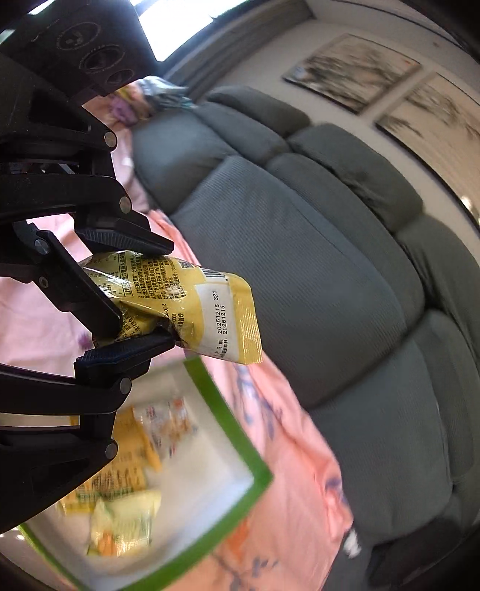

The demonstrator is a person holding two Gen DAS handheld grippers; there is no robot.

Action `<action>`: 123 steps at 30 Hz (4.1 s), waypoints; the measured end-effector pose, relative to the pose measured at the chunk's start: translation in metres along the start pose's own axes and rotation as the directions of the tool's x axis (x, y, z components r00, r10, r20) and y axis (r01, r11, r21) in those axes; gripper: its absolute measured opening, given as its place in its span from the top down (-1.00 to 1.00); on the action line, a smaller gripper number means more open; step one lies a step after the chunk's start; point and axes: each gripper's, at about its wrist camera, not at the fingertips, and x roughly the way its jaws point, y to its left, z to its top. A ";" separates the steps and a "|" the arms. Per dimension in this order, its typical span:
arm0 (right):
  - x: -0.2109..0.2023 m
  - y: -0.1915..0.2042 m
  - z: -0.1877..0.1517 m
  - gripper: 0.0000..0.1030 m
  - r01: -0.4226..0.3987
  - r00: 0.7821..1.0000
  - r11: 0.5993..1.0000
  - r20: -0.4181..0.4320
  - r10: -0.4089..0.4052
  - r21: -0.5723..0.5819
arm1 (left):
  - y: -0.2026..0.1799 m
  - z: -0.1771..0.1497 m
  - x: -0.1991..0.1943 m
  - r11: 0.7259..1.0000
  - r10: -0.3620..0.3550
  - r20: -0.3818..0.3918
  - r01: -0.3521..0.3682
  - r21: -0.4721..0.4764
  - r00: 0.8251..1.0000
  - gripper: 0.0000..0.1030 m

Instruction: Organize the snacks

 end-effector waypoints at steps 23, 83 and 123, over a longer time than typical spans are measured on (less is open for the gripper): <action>-0.002 -0.091 0.005 0.08 0.283 0.959 0.929 -0.103 -0.266 0.239 | -0.027 -0.017 0.104 0.954 -0.260 -0.250 0.208 -0.217 0.933 0.26; 0.316 0.135 -0.041 -0.76 0.154 0.841 0.976 -0.497 -0.212 -0.156 | 0.288 -0.152 -0.152 0.454 0.377 -0.394 -0.538 -0.710 0.838 -0.72; 0.266 0.161 -0.069 0.75 -0.057 0.866 0.931 -0.482 -0.134 -0.362 | 0.288 -0.156 -0.150 0.451 0.387 -0.419 -0.565 -0.691 0.822 -0.72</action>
